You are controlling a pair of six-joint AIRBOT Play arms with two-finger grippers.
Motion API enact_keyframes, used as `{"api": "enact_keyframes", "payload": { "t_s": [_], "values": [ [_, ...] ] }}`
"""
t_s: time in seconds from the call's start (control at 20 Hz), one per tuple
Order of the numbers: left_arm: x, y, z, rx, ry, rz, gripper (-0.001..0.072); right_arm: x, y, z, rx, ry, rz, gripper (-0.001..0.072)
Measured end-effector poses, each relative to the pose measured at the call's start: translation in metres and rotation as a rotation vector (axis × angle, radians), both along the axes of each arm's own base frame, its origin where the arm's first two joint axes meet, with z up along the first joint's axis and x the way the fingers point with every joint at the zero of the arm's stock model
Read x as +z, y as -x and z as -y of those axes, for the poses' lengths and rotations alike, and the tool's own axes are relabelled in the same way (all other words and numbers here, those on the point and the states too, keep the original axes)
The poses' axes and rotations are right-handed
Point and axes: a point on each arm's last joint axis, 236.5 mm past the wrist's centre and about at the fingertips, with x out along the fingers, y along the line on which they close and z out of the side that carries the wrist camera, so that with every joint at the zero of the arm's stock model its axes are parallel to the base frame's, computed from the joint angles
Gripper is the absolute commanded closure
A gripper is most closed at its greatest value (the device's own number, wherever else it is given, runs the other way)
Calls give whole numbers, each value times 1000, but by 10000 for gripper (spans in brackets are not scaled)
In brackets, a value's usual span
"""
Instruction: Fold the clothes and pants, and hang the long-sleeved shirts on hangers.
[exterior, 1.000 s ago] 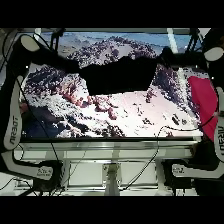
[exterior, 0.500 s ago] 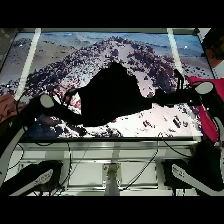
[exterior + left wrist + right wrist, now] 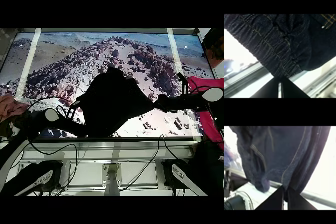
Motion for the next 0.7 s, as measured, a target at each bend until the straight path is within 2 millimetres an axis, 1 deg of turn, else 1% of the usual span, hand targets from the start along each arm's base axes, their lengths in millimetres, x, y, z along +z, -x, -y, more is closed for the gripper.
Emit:
{"api": "enact_keyframes", "payload": {
  "t_s": [0.1,0.2,0.25,0.35,0.5,0.6,0.7],
  "values": [
    [4,-3,5,13,21,7,694,14,-23,0,-2,9,53,698],
    [13,-11,11,26,49,25,693,25,-49,-8,24,15,100,698],
    [18,-15,15,35,67,36,693,28,-65,-14,42,19,125,698],
    [32,-28,24,68,111,66,693,32,-96,-31,80,18,161,698],
    [50,-49,32,130,175,105,694,38,-144,-66,125,-20,213,698],
    [59,-62,30,178,202,119,694,43,-175,-86,124,-55,254,698],
    [64,-73,21,231,219,124,694,52,-205,-96,76,-89,301,698]
  ]
}}
